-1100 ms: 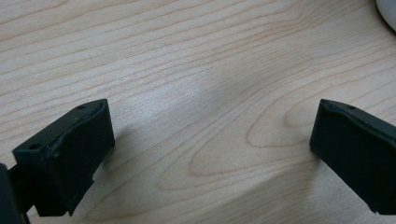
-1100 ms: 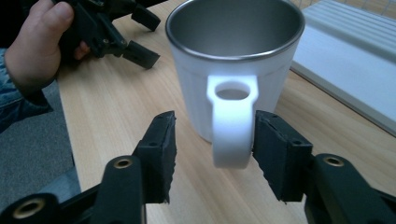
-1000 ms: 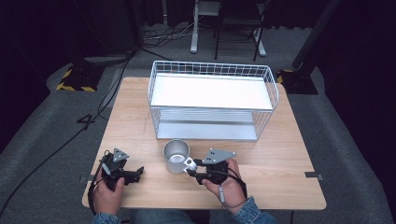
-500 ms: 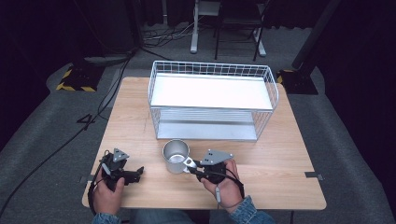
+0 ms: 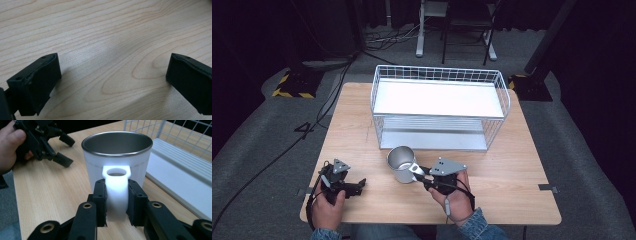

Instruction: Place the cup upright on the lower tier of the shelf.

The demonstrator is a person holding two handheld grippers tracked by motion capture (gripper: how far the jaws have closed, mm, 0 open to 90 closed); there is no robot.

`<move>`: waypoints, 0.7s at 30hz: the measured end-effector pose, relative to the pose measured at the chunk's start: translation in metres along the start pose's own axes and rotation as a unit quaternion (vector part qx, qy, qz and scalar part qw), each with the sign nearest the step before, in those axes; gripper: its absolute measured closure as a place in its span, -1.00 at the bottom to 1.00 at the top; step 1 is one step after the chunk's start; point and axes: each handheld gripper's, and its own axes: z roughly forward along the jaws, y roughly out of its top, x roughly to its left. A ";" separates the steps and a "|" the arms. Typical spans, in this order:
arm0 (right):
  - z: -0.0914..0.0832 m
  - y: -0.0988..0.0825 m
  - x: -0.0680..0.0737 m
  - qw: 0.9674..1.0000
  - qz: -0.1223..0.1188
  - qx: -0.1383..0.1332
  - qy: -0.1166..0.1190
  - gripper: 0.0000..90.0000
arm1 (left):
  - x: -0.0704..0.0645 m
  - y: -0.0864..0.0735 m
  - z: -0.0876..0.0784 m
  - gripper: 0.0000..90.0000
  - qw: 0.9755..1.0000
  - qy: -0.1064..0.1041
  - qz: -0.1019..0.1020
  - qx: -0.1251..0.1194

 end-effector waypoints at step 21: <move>-0.028 0.009 -0.059 0.995 0.045 -0.058 -0.070 0.59 | 0.000 0.000 0.000 -1.00 1.000 0.000 -0.001 -0.001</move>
